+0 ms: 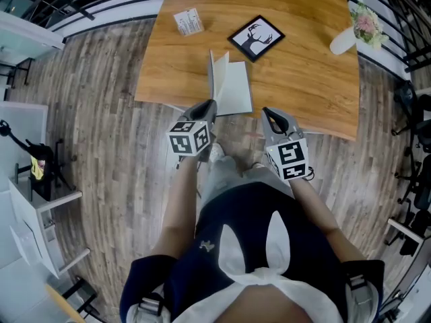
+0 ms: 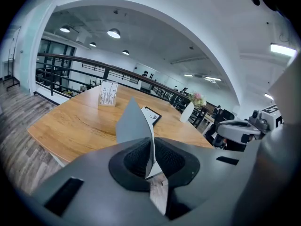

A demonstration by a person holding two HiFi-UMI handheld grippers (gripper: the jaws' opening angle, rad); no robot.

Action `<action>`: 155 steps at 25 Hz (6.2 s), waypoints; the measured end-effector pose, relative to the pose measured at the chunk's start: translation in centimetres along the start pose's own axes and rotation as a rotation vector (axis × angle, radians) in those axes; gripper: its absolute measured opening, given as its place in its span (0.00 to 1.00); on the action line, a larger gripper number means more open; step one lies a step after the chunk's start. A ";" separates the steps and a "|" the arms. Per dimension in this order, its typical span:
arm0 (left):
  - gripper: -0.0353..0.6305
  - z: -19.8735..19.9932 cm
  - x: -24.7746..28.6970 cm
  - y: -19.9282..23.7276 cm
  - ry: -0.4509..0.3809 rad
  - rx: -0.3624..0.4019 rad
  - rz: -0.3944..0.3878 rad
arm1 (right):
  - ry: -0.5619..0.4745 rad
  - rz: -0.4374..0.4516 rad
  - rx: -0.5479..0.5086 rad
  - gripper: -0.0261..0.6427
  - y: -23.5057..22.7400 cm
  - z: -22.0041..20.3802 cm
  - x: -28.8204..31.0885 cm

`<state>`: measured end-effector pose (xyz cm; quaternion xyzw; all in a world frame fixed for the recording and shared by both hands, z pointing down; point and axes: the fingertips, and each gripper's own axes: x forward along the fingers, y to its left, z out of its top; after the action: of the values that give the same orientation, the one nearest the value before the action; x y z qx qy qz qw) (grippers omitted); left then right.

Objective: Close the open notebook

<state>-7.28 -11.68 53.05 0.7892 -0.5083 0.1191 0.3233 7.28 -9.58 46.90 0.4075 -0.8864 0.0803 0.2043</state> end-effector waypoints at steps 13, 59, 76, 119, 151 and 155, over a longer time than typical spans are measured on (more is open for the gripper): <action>0.12 -0.3 1.3 -1.3 0.016 0.010 -0.039 | 0.009 -0.017 0.017 0.04 -0.4 -0.3 -0.2; 0.12 -2.5 6.6 -4.6 0.125 0.047 -0.129 | 0.071 -0.055 0.094 0.04 -1.3 -3.1 -0.1; 0.12 -3.9 9.1 -5.2 0.181 0.062 -0.153 | 0.091 -0.058 0.097 0.04 -1.9 -3.6 1.4; 0.16 -8.7 14.6 -5.6 0.341 0.138 -0.123 | 0.141 -0.112 0.164 0.04 -3.6 -6.2 3.2; 0.31 -2.0 7.9 -8.6 0.149 0.176 -0.191 | 0.042 -0.106 0.132 0.04 -3.6 -2.5 0.2; 0.22 -0.2 5.9 -8.2 0.069 0.182 -0.139 | 0.021 -0.087 0.125 0.04 -3.0 -1.9 -0.1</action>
<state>2.63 -13.62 53.03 0.8441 -0.4280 0.1689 0.2752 10.24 -10.87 48.51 0.4566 -0.8590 0.1310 0.1911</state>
